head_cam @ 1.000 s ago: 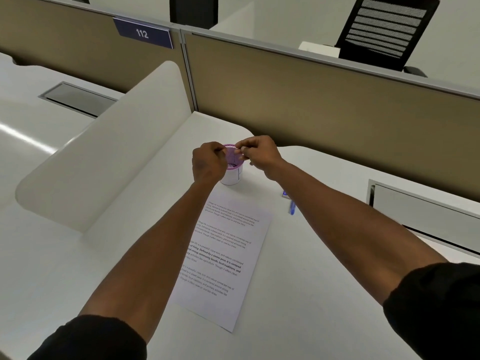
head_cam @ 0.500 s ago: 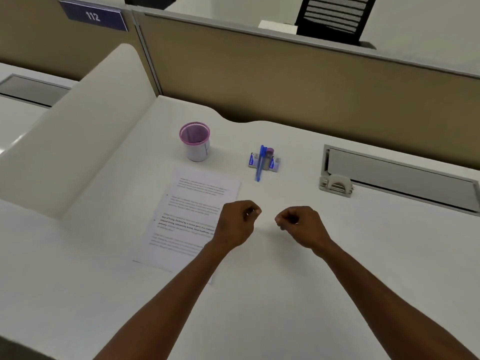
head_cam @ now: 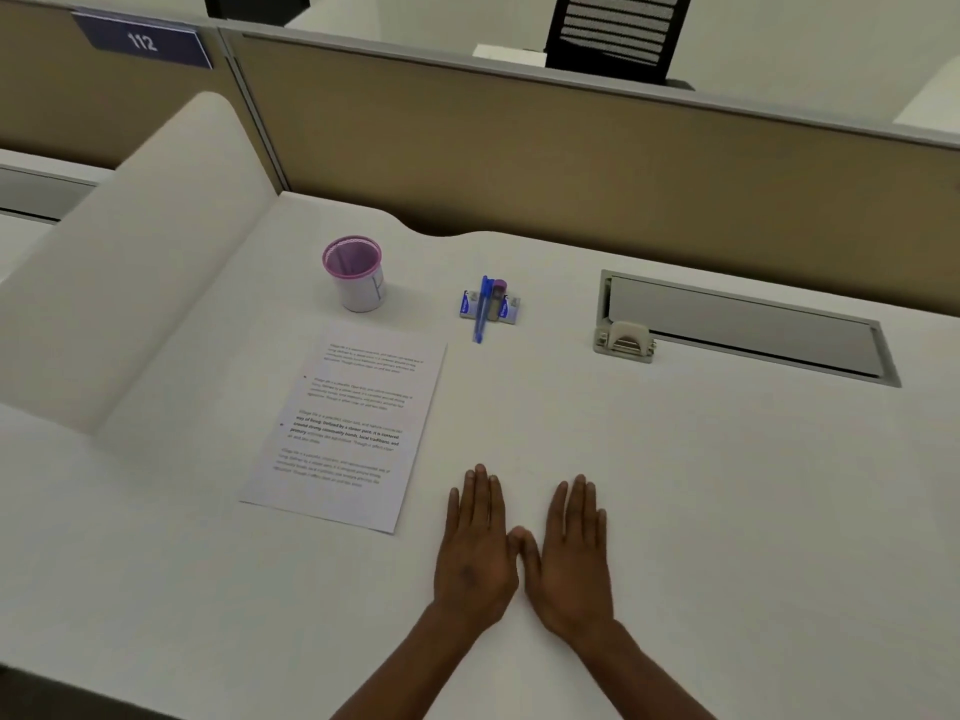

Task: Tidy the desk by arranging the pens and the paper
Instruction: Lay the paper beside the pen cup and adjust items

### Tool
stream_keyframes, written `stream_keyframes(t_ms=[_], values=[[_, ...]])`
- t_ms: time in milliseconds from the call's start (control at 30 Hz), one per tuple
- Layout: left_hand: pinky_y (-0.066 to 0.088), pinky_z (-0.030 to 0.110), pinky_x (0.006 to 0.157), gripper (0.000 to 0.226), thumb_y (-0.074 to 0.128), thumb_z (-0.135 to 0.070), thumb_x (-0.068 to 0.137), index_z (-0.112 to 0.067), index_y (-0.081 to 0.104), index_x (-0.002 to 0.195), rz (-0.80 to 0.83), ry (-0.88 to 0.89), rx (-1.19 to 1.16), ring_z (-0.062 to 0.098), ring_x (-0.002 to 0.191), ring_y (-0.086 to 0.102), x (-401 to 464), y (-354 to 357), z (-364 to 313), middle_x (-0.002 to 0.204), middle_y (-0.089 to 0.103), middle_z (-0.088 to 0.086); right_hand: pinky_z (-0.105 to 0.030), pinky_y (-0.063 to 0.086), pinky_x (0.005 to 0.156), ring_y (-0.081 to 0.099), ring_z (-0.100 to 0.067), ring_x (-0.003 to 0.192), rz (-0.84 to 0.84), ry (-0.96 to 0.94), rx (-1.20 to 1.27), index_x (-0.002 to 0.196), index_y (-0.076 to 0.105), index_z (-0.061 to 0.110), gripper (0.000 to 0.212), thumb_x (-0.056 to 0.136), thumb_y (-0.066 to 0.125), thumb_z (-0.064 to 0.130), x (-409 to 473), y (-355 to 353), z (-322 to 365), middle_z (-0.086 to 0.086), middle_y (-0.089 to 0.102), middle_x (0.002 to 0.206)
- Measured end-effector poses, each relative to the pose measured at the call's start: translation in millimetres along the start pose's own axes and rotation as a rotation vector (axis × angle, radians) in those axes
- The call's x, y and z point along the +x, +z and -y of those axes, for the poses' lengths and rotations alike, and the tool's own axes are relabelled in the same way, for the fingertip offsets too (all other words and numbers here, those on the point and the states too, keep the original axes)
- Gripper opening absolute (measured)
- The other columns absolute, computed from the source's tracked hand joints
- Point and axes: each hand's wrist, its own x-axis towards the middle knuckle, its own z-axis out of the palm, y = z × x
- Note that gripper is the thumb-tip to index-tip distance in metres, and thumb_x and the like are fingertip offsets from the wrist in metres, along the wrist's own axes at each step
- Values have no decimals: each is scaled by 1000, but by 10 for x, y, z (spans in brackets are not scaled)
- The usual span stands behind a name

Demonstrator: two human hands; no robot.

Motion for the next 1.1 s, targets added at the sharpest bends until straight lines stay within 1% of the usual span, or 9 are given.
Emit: stream_keyframes(t_ms=[167,300,400,600,833,900,967,1033,1100], values=[[-6,39,122,60,15,-38,104,-9,-2,153,48,56,-20,15,149,-14,124,29,31,162,-8,4,-38,-8,122,-20,-20,150,25,-132,37,151,-18,10,62,104,12,37,86,46,94,-6,-22,160],[-2,30,123,56,15,-35,105,-14,0,154,3,149,-184,7,150,-3,198,-39,88,161,-5,-6,-33,0,124,-6,-9,152,28,-395,136,154,-5,10,60,105,25,24,259,-84,-15,2,-9,163],[2,24,122,58,24,-33,104,-14,4,155,-112,13,-342,2,149,3,238,-133,135,162,4,-7,-22,-8,122,-6,-8,151,0,-332,168,154,-7,11,62,105,27,27,602,-239,-26,0,-7,164],[1,33,123,63,29,-31,102,-8,1,154,-71,-30,-156,15,151,-2,218,-109,225,162,3,3,-23,-5,121,1,-13,152,195,-495,27,156,0,10,59,106,25,26,1256,-481,-25,-5,5,165],[7,40,124,61,21,-37,103,-12,1,155,-9,49,-54,14,151,-8,168,-59,219,164,0,1,-26,0,123,1,-2,151,247,-757,-36,157,-3,25,55,106,16,34,902,-461,-414,4,7,165],[9,40,124,59,22,-36,104,-14,2,155,0,113,-96,11,150,-7,176,-59,201,164,3,-3,-22,8,123,11,2,148,222,-692,103,157,7,28,53,107,22,33,776,-466,-476,11,13,164],[10,36,124,58,26,-34,105,-17,5,156,-19,138,-195,6,150,-5,190,-68,179,162,7,-7,-21,26,118,33,0,142,71,-509,304,155,25,24,53,104,39,24,696,-463,-495,10,34,158],[5,24,122,58,34,-32,103,-19,12,155,-87,58,-293,-3,147,-5,197,-80,165,159,8,-11,-27,41,110,52,-11,130,-139,-323,391,145,44,16,49,97,52,9,652,-420,-492,1,54,143],[0,17,120,61,41,-29,101,-17,15,155,-140,-43,-320,-7,145,-7,197,-85,177,157,10,-11,-31,43,108,55,-17,127,-226,-205,381,140,51,13,47,94,54,4,616,-365,-436,-4,59,137]])
